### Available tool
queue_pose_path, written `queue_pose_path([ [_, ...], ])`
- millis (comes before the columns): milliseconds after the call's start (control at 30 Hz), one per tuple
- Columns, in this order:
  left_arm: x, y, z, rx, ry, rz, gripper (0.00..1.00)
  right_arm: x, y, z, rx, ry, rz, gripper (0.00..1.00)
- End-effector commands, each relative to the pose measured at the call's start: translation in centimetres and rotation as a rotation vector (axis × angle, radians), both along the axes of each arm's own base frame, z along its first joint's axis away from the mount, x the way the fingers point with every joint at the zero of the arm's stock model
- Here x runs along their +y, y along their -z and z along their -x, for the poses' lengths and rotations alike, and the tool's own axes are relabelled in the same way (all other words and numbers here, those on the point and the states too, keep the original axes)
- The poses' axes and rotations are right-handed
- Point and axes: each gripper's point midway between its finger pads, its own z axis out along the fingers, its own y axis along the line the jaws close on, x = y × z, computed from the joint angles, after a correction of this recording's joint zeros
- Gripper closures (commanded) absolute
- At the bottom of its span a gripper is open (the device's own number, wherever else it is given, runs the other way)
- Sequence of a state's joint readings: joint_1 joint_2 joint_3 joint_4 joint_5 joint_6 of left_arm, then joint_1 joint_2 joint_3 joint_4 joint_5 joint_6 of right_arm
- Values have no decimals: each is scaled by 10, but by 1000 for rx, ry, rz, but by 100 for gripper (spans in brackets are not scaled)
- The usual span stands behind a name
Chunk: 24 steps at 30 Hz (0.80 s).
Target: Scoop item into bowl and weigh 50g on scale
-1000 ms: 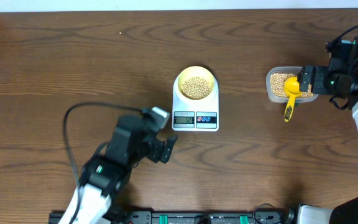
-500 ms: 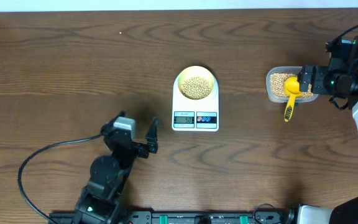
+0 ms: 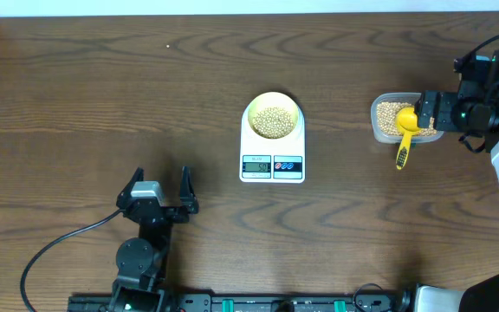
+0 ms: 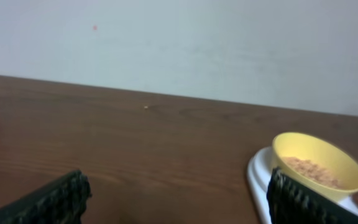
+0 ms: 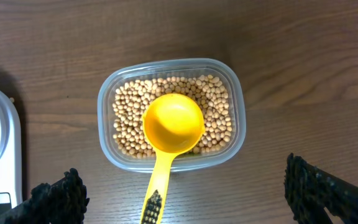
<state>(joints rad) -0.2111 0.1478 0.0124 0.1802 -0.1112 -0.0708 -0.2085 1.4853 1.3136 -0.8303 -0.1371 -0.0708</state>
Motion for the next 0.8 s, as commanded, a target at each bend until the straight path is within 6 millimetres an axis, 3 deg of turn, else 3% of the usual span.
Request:
queue_pose_path([
  [0, 15, -1, 5, -18, -57, -13, 7, -1, -9, -2, -23, -8, 15, 1],
  [267, 25, 32, 10, 113, -94, -40, 7, -1, -9, -2, -23, -8, 15, 1],
  [767, 25, 30, 10, 106, -87, -111, 7, -1, -9, -2, -23, -8, 15, 1],
])
